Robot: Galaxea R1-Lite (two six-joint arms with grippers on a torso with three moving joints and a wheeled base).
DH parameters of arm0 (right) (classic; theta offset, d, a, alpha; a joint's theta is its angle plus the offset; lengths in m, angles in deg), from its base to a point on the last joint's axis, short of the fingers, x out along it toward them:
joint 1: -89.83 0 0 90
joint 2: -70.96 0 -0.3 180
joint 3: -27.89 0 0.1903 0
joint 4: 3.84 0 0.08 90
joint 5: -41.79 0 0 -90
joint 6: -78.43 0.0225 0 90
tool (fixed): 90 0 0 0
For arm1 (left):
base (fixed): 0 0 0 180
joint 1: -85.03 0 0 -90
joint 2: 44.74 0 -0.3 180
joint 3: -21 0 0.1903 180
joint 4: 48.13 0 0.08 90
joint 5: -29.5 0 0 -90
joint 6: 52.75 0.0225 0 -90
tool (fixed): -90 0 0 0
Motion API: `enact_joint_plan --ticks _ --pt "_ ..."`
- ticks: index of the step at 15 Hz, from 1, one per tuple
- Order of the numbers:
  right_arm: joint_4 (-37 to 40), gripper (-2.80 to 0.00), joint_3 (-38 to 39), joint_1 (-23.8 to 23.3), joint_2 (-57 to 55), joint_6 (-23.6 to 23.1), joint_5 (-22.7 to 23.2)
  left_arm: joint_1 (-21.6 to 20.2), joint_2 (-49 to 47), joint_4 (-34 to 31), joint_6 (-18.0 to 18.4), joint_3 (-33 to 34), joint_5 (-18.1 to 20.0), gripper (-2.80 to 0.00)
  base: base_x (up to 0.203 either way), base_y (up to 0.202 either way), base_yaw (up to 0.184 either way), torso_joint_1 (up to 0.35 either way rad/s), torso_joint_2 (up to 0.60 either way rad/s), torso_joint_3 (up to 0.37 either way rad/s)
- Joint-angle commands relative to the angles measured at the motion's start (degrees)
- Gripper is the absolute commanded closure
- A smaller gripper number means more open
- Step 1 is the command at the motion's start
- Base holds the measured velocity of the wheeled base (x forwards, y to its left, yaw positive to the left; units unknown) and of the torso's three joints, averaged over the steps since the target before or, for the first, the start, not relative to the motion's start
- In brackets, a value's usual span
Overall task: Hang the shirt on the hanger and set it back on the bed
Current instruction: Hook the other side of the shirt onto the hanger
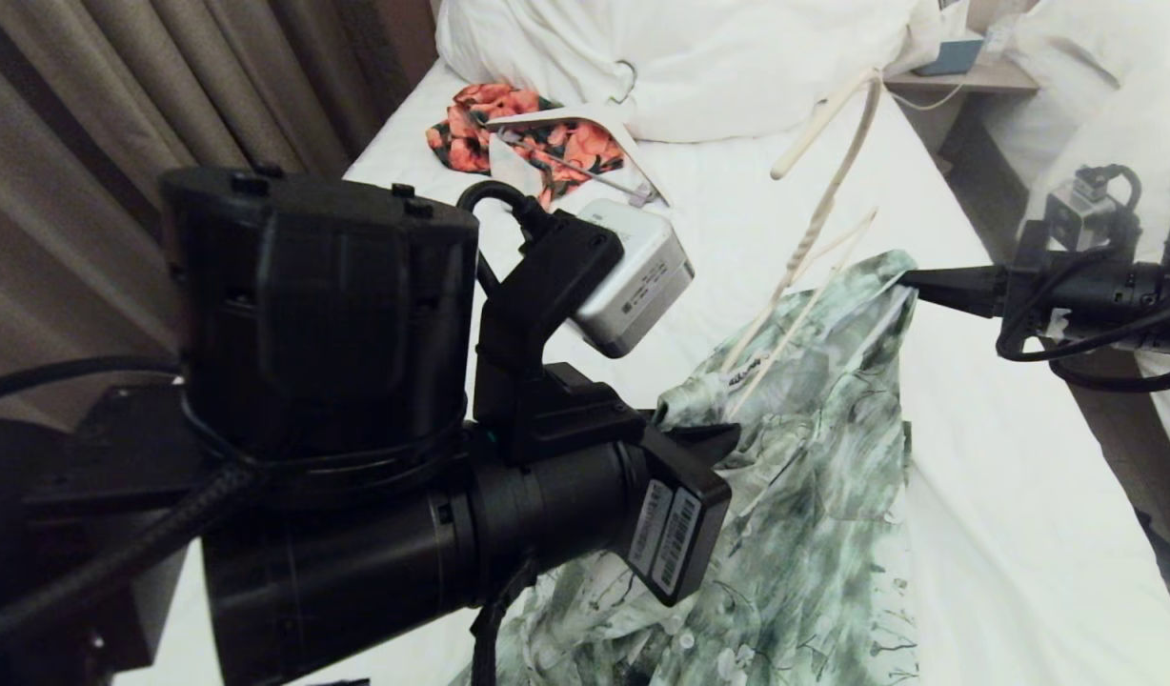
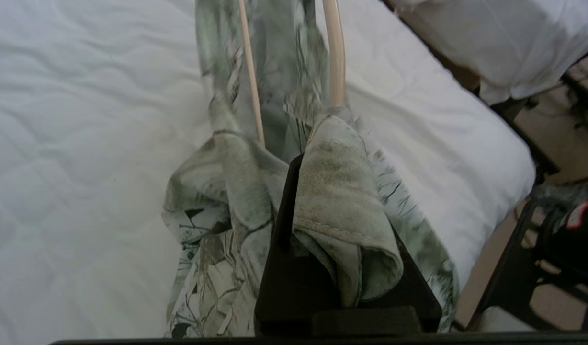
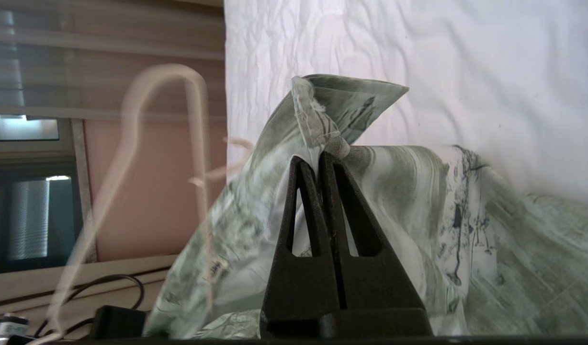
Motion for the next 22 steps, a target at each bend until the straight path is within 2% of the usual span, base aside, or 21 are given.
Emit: enact_joint_plan --ticks 1,5,11,22 --pt "-0.15 0.00 0.08 0.56 -1.40 0.27 0.04 -0.05 0.63 0.09 -0.48 -0.71 0.01 0.00 0.000 0.000 0.000 0.000 0.00 0.000" --pt "-0.29 0.00 -0.96 2.08 -2.99 0.30 -2.15 0.52 2.67 -0.33 -1.44 -0.82 0.36 0.00 0.000 0.000 0.000 0.000 0.00 0.000" --pt "-0.24 0.00 -3.97 1.83 -3.38 0.30 -3.67 1.34 0.45 -1.60 -1.53 -0.81 0.45 0.00 0.000 0.000 0.000 0.000 0.00 0.000" --pt "-0.17 0.00 -4.89 1.04 -4.08 0.21 -3.67 2.20 -5.07 -1.02 -2.59 -0.90 0.01 0.00 0.000 0.000 0.000 0.000 0.00 0.000"
